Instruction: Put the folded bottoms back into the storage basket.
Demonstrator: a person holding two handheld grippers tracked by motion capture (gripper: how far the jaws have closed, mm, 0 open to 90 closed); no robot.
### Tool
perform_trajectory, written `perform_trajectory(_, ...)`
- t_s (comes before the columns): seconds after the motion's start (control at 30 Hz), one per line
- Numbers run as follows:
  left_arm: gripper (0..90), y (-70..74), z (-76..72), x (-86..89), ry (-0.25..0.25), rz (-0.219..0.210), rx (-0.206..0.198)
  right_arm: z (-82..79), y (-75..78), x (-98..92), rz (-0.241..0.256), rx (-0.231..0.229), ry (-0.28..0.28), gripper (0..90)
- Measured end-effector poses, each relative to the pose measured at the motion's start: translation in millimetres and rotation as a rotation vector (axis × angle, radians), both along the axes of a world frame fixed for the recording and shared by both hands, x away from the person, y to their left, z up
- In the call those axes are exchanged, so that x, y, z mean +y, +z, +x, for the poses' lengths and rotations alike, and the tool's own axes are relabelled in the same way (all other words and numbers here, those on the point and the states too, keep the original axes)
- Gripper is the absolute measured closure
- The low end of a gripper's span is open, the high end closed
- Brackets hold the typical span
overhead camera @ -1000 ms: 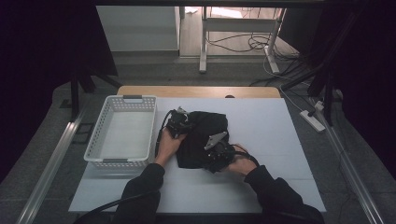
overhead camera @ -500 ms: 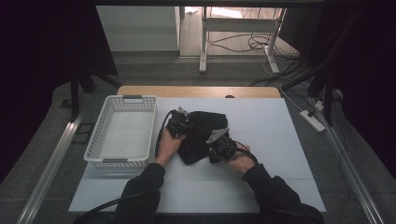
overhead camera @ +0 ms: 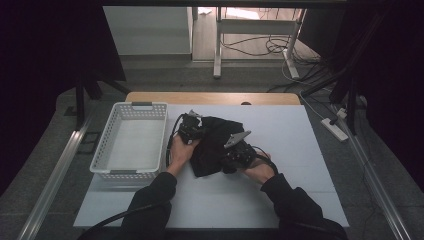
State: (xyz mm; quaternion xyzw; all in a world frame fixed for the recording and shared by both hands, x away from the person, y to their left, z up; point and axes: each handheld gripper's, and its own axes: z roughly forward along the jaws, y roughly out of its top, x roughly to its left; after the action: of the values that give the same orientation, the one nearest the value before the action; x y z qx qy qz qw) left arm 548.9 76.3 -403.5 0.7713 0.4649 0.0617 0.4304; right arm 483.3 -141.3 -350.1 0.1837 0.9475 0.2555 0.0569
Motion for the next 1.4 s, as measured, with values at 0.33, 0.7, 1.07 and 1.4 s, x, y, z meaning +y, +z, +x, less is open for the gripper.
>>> perform_trajectory(0.33,78.5,29.4,3.3,6.1,-0.001,0.021,-0.040,2.8,21.9,1.6,0.076,0.000,-0.002,81.0)
perform_trajectory(0.7,78.4,60.4,5.6,24.0,0.009,0.028,-0.066,6.5,47.8,13.8,0.137,-0.023,0.022,81.1)
perform_trajectory(1.07,78.4,79.5,8.9,52.8,0.020,0.017,-0.064,9.9,61.1,39.1,0.182,-0.034,0.052,81.0)
perform_trajectory(1.4,78.3,93.1,6.6,78.2,0.042,0.026,-0.071,13.5,69.5,62.8,0.226,-0.026,0.071,81.0)
